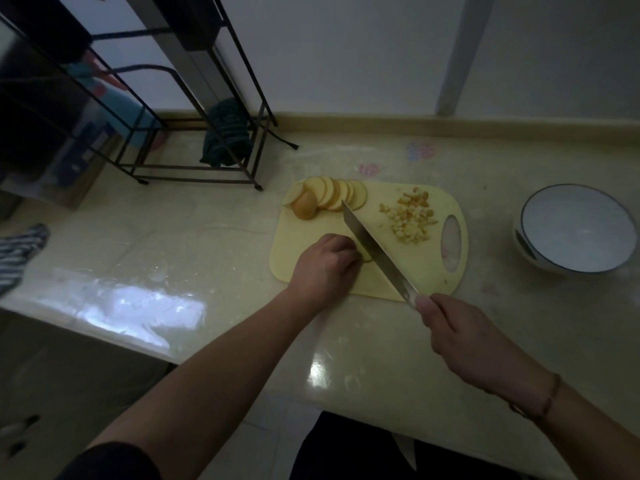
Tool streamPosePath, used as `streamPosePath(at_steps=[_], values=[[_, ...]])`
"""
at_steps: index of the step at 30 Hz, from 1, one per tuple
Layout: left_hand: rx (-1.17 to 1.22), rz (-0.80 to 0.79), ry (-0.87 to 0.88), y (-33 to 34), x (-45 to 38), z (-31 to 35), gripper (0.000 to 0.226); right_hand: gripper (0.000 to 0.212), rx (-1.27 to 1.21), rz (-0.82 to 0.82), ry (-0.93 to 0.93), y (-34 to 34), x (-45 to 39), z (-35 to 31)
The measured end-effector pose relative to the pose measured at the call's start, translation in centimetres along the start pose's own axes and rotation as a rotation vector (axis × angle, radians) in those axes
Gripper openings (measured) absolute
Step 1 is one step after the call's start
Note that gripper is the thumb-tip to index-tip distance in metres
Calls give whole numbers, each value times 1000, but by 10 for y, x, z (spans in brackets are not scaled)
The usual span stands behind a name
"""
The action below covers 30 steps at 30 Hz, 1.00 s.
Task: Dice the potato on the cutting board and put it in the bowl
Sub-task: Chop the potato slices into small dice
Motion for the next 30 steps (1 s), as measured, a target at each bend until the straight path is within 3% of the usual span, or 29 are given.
streamPosePath(at_steps=[14,20,25,30], values=[[-8,-69,50,2,-8,-7,20,52,87,-10,16,-1,23,12],[10,-60,68,-2,-9,-2,14,49,117,-16,-3,8,-8,0],[-10,-56,74,-3,-8,-2,29,44,105,-4,-17,4,-19,-3],[-11,-59,65,-3,-7,-1,31,56,39,6,15,-4,-13,2]])
Point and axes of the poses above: each hand's wrist, its own x-axis away from the middle knuckle, its own y-axis out of the palm, z = x × y, the point moved 4 cm from there along -x, towards the middle knuckle, and after that the axes turned 6 degrees about -z, right-handed, at the moved point
